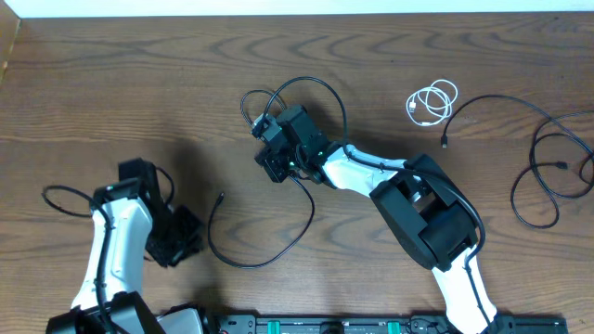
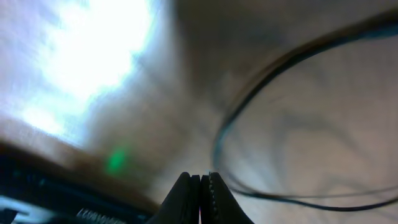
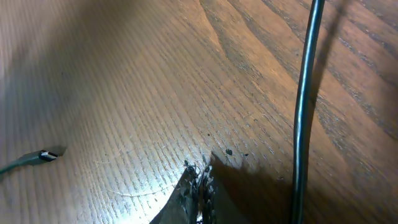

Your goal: Untangle cables

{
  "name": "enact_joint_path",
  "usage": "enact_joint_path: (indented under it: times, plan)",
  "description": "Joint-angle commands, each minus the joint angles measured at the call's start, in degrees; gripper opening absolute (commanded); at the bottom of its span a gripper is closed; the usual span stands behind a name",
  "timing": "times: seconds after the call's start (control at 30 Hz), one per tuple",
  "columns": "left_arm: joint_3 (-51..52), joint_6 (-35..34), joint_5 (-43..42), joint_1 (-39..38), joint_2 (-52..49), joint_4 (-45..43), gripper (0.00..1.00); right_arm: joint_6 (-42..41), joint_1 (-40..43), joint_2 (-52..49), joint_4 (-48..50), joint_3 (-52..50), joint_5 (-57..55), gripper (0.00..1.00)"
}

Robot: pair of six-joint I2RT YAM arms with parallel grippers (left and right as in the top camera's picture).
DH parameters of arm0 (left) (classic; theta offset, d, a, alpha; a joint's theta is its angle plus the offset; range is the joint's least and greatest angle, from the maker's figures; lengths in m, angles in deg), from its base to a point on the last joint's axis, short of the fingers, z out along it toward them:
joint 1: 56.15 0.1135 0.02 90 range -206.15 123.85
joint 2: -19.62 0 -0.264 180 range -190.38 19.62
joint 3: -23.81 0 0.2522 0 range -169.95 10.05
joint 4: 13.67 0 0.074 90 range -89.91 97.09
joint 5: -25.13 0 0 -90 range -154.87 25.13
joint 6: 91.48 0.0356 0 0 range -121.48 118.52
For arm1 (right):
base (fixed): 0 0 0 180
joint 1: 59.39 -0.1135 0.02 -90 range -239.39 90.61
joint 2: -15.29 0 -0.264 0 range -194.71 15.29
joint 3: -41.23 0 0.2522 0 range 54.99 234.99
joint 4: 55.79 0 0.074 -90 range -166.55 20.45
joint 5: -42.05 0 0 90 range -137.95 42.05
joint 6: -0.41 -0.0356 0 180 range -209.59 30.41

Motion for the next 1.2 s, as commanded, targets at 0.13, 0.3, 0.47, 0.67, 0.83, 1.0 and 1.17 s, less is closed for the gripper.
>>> enact_joint_path:
  times: [0.13,0.3,0.47,0.67,0.83,1.0,1.17]
  plan:
    - [6.84,1.16,0.11,0.13,-0.26,-2.10,0.08,-1.44,0.26,-0.15,-0.85,-1.25,-1.36,0.01]
    - [12.24,1.11,-1.86,0.13,-0.26,-10.29,0.08,-3.06,0.26,-0.15,-0.70,-1.25,-0.76,0.02]
    - [13.11,1.18,-3.72,0.13,-0.28,-16.76,0.08,-3.52,0.26,-0.15,-0.66,-1.25,-0.37,0.02]
    - [13.11,1.16,-5.09,0.13,-3.26,-24.37,0.08,-5.20,0.26,-0.15,1.01,-1.25,5.49,0.11]
    - [13.07,1.20,-10.32,0.13,-10.73,-28.76,0.08,-5.20,0.26,-0.15,1.27,-1.25,5.51,0.22]
    - [10.69,5.99,-15.26,0.13,-17.38,-28.87,0.09,-5.18,0.26,-0.15,1.22,-1.25,5.51,0.46]
    - [9.97,6.36,-17.09,0.13,-19.78,-28.96,0.09,-5.16,0.26,-0.15,-0.46,-1.25,5.53,0.52]
